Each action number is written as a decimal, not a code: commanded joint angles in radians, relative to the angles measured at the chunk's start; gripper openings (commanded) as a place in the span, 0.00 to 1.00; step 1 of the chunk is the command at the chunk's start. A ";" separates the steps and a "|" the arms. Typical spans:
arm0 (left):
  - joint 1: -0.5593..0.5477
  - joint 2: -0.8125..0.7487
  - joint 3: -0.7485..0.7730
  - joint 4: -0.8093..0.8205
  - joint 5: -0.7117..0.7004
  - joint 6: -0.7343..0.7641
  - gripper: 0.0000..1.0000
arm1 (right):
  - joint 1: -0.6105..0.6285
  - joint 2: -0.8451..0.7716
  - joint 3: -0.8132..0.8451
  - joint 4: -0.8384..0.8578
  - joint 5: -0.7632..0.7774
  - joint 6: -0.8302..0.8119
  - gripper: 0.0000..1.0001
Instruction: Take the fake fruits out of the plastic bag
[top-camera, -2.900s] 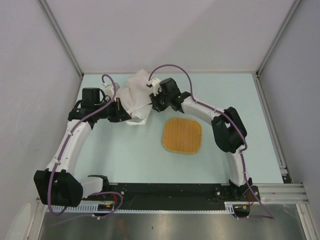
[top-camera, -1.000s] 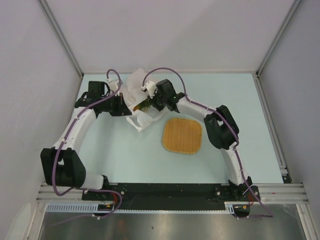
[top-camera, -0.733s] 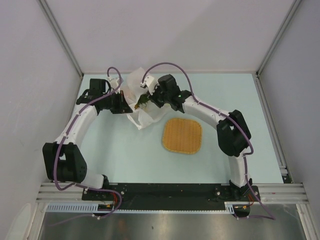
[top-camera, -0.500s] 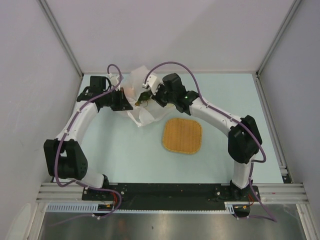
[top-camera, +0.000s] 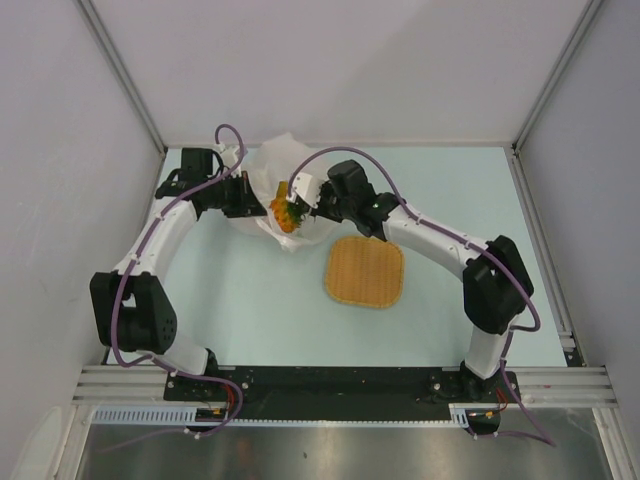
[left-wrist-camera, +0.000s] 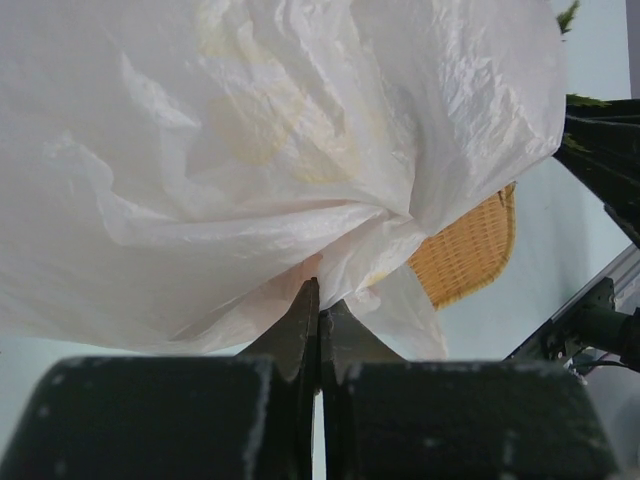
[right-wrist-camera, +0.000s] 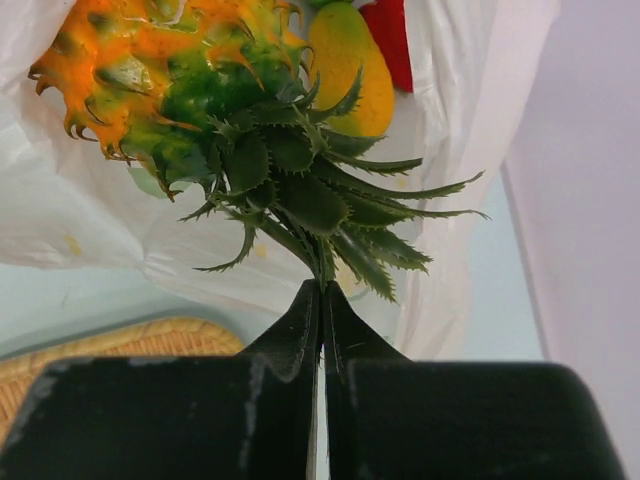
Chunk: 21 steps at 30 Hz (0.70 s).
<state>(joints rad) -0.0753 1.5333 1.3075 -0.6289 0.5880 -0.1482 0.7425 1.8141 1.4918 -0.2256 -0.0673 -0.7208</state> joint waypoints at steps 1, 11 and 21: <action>0.003 0.005 0.026 0.037 0.030 -0.022 0.00 | -0.011 -0.096 0.008 0.040 0.024 -0.109 0.00; 0.003 0.010 0.010 0.037 0.015 -0.021 0.00 | -0.054 -0.248 -0.113 0.032 0.018 -0.276 0.00; 0.002 0.019 0.013 0.032 0.013 -0.024 0.00 | -0.061 -0.435 -0.349 0.061 0.011 -0.535 0.00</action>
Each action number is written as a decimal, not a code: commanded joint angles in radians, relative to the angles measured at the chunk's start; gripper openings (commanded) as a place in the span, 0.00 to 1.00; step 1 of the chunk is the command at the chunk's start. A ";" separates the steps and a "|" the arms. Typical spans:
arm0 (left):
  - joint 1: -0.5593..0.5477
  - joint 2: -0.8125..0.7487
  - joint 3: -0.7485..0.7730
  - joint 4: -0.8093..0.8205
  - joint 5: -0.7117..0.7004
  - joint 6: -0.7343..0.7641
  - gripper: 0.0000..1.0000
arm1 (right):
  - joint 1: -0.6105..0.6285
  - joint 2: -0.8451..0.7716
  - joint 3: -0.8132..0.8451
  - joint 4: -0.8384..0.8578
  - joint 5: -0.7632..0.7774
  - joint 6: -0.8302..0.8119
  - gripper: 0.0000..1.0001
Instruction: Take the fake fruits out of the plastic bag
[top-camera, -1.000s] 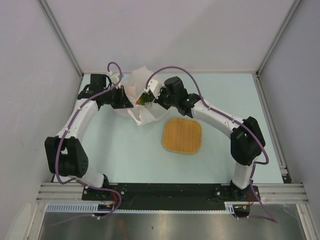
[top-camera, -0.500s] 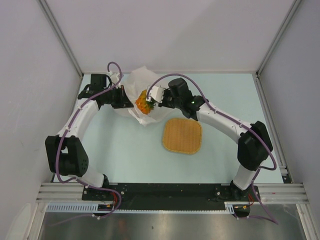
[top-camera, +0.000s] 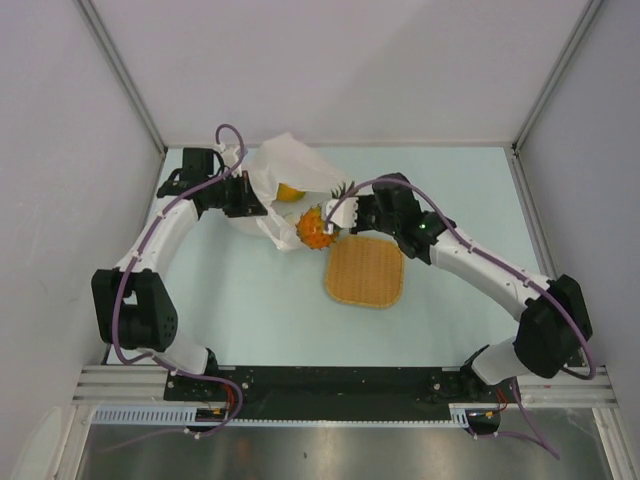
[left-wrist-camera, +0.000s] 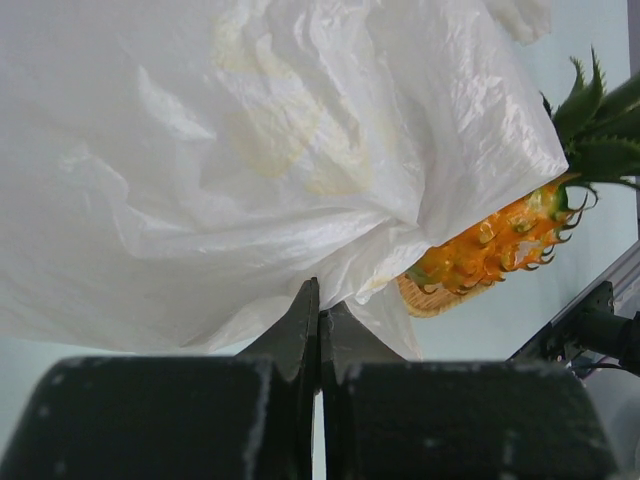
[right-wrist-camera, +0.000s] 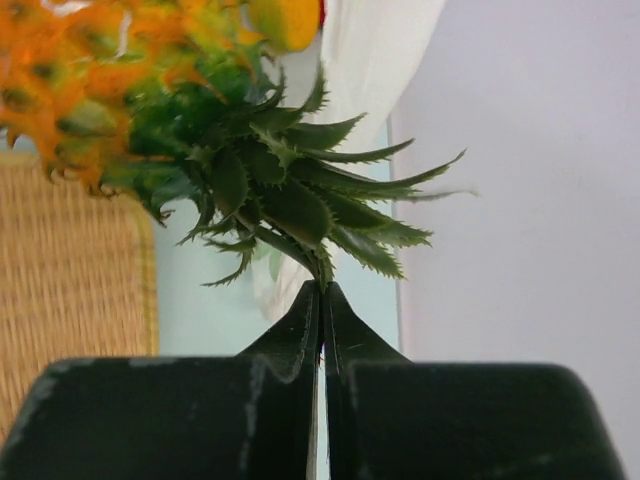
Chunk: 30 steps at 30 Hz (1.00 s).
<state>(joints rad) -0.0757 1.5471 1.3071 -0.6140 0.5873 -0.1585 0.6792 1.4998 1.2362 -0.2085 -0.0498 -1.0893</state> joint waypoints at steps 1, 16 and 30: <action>0.002 0.007 0.014 0.016 0.013 -0.013 0.00 | 0.003 -0.136 -0.121 0.052 -0.002 -0.234 0.00; 0.001 0.013 -0.006 0.030 0.014 -0.023 0.00 | 0.028 -0.135 -0.314 0.343 0.218 -0.304 0.00; 0.001 0.039 0.017 0.023 0.016 -0.026 0.00 | -0.006 -0.193 -0.345 0.256 0.185 -0.443 0.00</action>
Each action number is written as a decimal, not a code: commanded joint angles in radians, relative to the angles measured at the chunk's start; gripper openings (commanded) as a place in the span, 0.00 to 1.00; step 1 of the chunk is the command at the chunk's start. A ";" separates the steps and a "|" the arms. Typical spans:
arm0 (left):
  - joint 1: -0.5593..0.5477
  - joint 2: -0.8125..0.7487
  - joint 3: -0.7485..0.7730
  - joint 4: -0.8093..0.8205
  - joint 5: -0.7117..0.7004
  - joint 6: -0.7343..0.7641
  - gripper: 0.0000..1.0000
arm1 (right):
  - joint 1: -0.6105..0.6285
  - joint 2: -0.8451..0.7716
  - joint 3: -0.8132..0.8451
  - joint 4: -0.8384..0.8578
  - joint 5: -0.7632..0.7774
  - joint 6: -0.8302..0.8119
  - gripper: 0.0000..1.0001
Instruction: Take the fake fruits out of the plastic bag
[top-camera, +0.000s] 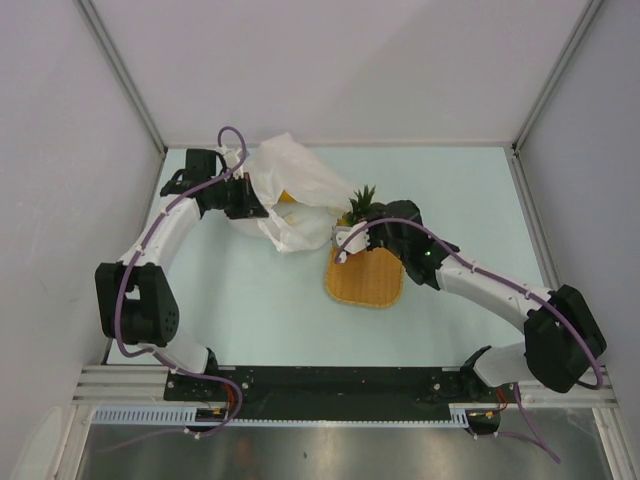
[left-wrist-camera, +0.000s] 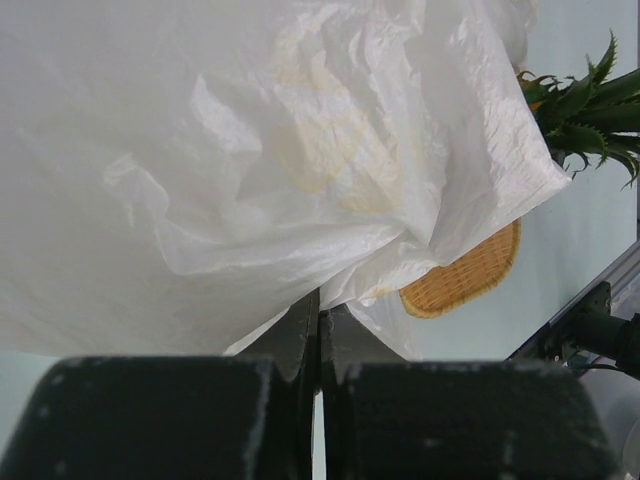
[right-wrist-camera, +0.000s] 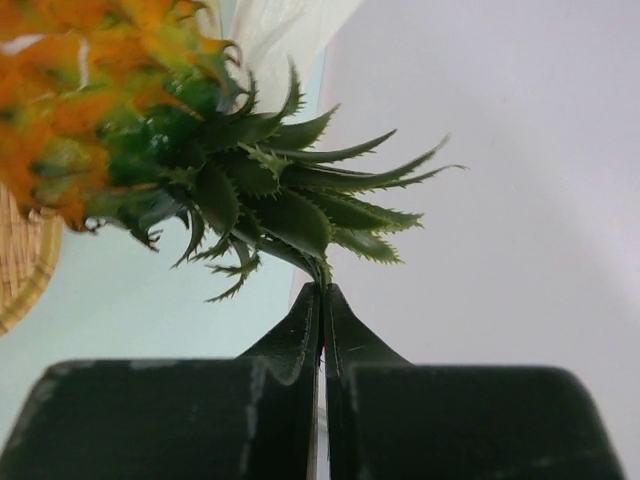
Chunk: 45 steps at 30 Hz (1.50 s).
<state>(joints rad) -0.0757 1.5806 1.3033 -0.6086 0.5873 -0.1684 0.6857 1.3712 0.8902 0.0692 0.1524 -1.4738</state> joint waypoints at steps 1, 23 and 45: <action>0.001 0.007 0.019 0.018 0.014 -0.017 0.00 | -0.012 -0.067 -0.005 -0.029 -0.019 -0.060 0.00; 0.001 0.001 0.019 0.017 0.014 -0.019 0.00 | 0.029 -0.059 -0.036 -0.065 -0.059 -0.177 0.00; 0.002 0.006 0.005 0.029 0.034 -0.037 0.01 | 0.057 -0.130 -0.071 -0.200 -0.066 -0.223 0.01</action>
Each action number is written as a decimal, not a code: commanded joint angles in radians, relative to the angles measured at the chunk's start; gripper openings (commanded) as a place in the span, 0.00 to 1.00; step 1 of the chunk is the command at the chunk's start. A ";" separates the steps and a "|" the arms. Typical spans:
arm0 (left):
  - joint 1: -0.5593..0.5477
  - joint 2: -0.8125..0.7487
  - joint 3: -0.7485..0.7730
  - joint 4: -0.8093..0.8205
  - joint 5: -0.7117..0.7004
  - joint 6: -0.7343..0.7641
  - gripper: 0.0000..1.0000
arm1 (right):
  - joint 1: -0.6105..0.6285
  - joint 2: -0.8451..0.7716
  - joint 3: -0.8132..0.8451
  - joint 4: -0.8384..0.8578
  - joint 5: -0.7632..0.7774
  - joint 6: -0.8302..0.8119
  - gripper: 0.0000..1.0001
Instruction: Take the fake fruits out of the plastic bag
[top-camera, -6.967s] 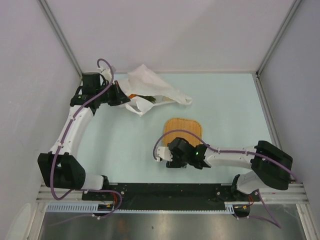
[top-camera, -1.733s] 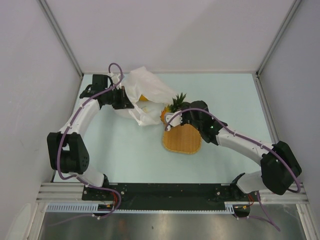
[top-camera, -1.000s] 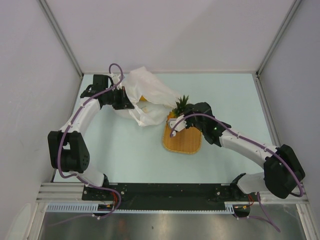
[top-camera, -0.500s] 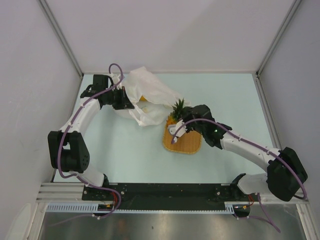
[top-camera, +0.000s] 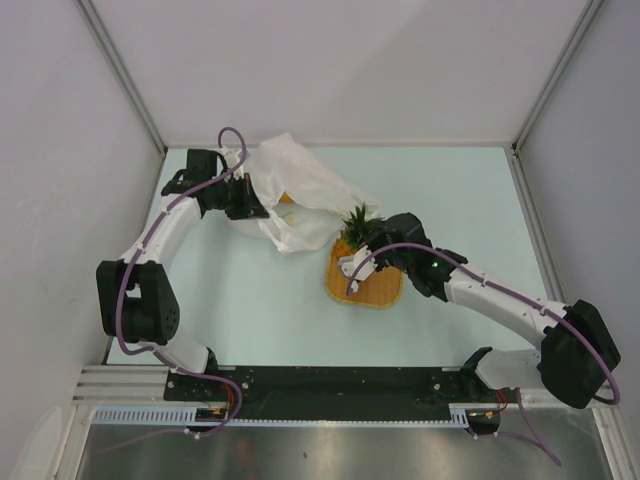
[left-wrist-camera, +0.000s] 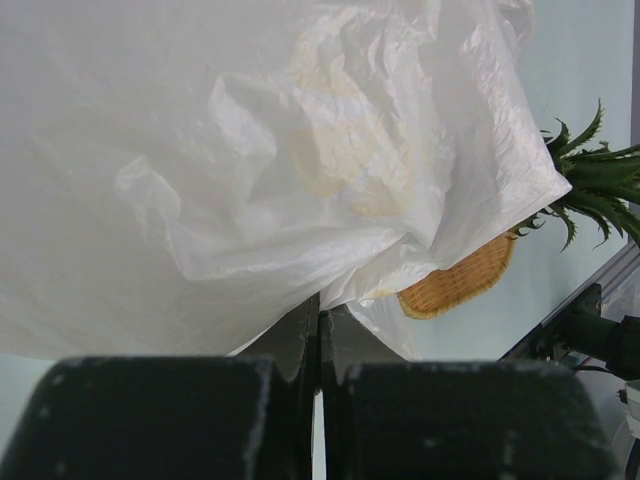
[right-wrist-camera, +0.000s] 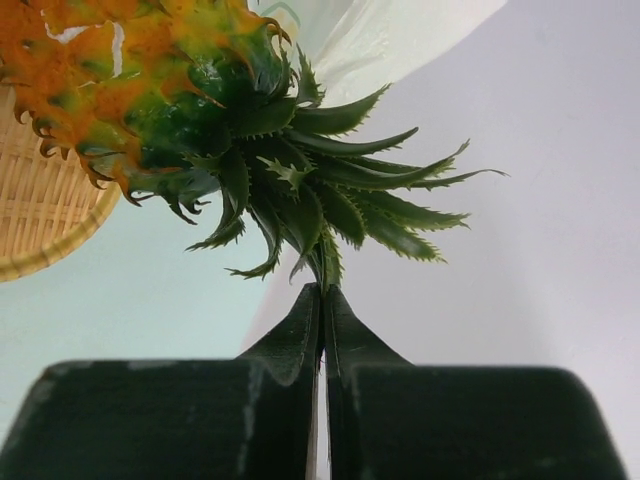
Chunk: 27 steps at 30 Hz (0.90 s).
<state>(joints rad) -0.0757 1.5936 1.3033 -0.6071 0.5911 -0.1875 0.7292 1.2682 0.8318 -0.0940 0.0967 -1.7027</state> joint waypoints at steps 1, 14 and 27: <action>0.002 -0.007 0.005 0.027 0.030 -0.018 0.00 | 0.013 -0.030 -0.013 -0.036 -0.011 0.009 0.01; 0.002 -0.004 0.005 0.030 0.033 -0.020 0.02 | 0.006 -0.044 -0.014 -0.032 0.008 0.100 0.59; 0.001 0.000 0.004 0.033 0.038 -0.012 0.02 | -0.200 -0.308 0.012 -0.034 -0.298 0.430 1.00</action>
<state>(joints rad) -0.0757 1.5936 1.3033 -0.6060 0.6064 -0.1947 0.5961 1.0054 0.8158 -0.2035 -0.0586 -1.4887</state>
